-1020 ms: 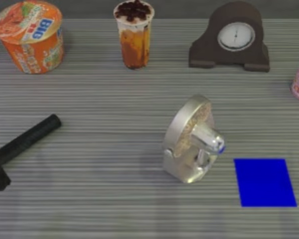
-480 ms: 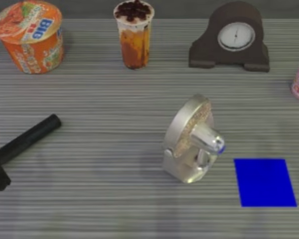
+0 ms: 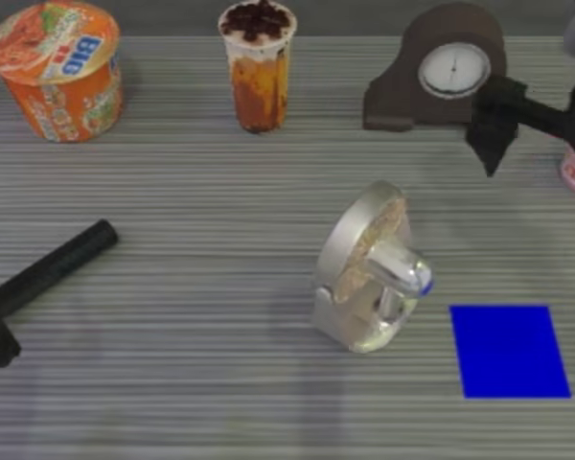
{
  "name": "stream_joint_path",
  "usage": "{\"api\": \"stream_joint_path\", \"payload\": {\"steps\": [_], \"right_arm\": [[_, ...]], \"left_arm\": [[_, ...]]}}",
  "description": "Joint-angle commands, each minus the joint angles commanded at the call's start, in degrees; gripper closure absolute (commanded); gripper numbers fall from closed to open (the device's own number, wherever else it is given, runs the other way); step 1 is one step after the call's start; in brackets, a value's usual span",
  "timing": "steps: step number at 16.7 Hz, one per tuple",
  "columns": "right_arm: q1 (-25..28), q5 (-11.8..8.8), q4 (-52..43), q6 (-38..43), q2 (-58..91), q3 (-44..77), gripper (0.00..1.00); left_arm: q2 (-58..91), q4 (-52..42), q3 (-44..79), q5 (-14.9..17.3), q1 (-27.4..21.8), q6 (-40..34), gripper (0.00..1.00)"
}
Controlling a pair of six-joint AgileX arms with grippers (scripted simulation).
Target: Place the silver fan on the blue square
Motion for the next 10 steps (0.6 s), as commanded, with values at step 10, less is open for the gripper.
{"api": "stream_joint_path", "payload": {"steps": [10], "right_arm": [[11.6,-2.4,-23.4,26.1,35.5,44.5,0.00]], "left_arm": [[0.0,0.0,0.0,0.0,0.0,0.0,0.00]]}}
